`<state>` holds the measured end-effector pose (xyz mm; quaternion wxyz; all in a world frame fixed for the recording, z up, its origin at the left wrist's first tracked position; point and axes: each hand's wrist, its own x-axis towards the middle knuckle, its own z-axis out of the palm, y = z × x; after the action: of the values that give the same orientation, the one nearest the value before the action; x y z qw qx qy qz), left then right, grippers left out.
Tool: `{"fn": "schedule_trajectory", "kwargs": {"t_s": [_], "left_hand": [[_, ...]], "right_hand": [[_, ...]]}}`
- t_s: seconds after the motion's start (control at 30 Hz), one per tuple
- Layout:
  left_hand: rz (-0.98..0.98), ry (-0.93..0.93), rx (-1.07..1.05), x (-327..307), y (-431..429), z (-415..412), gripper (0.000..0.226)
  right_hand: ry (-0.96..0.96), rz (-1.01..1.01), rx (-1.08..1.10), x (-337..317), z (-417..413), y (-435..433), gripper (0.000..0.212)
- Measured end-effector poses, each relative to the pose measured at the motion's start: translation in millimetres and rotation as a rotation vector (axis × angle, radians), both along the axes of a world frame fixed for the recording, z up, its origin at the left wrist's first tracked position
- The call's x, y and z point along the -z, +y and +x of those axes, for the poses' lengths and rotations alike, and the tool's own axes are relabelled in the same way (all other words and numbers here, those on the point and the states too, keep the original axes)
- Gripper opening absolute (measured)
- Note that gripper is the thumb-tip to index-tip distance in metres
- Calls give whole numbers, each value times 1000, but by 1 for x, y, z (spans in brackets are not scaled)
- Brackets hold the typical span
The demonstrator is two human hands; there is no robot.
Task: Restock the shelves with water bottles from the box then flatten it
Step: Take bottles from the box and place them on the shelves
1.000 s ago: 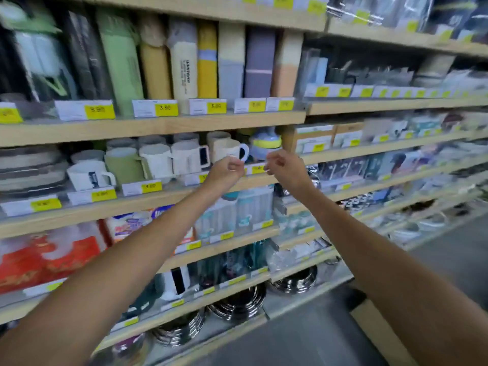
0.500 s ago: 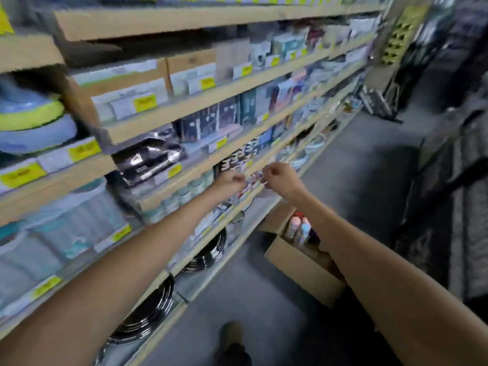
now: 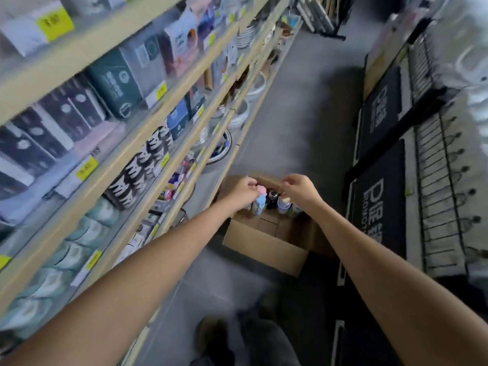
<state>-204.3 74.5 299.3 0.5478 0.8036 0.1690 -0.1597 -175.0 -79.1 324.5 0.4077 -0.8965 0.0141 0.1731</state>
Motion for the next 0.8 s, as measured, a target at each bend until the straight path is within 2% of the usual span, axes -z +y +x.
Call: {"fn": "schedule_trajectory", "kwargs": {"t_s": [0.1, 0.3, 0.37, 0.53, 0.63, 0.73, 0.8], "left_hand": [[-17, 82, 20, 38, -22, 42, 41], [3, 194, -18, 98, -58, 114, 55], [0, 234, -25, 119, -71, 142, 58], [-20, 284, -52, 172, -82, 197, 67], [-13, 323, -94, 223, -77, 226, 70], [8, 306, -142, 291, -68, 243, 69], [4, 320, -137, 342, -63, 255, 70]], "right_hand": [[82, -46, 15, 39, 45, -25, 14], [165, -10, -29, 99, 122, -54, 11], [207, -32, -22, 123, 153, -67, 21], [304, -41, -36, 185, 214, -83, 26], [341, -38, -22, 243, 240, -81, 25], [427, -2, -4, 299, 248, -72, 42], [442, 9, 13, 351, 256, -65, 46]]}}
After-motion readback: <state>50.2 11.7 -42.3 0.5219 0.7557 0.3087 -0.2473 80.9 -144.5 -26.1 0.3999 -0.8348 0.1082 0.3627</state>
